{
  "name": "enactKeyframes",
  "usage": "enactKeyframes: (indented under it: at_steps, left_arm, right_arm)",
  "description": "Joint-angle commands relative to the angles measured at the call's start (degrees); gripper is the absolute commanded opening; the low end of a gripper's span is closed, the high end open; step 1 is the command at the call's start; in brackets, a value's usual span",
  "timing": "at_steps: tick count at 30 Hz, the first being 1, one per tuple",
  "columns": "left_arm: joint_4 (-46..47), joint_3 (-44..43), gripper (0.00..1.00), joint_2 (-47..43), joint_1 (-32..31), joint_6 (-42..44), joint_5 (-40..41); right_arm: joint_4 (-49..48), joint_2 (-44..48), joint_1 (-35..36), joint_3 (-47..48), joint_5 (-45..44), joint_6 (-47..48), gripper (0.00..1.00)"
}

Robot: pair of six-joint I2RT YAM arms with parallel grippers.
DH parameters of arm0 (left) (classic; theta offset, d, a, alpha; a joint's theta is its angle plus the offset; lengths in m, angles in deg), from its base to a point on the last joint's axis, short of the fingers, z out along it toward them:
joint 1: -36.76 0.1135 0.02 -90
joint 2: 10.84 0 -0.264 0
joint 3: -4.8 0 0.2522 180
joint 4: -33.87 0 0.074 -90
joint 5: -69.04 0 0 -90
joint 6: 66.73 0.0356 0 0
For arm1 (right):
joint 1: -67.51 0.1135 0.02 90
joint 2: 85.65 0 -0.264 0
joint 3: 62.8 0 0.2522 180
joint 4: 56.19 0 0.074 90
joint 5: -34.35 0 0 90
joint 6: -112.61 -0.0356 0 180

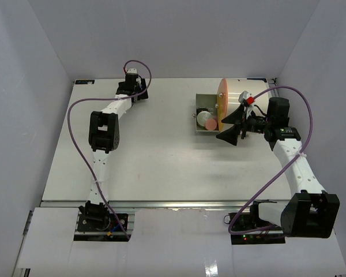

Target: Organize the makeup

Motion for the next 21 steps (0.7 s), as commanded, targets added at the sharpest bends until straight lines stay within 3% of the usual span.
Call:
enactKeyframes:
  at_steps: [1,5,12,16,21]
  left_arm:
    - [2.08,-5.20,0.93,1.31,0.17,2.22,1.83]
    - [3.59,-5.55,0.79,1.88,0.15,2.40,2.44]
    - [3.90,0.34,0.27,-2.96,0.17,-0.41,-0.55]
    - [6.51,8.36,0.17,-10.58,-0.18,-5.65,-10.99]
    - [13.21,18.00,0.14,-21.49,-3.65,-7.85,-29.73]
  right_arm:
    - [-1.65,-0.80,-0.12,0.22,0.56,-0.32,0.92]
    - [-1.68,-1.39,-0.12,0.22,0.42,-0.32,0.92]
    - [-1.68,-1.25,-0.12,0.22,-0.08,-0.23,0.92]
    - [-1.63,-0.63,-0.17,0.13,-0.38,-0.05,0.92]
    - [-1.68,-0.03,-2.46,0.04,-0.37,0.04,0.92]
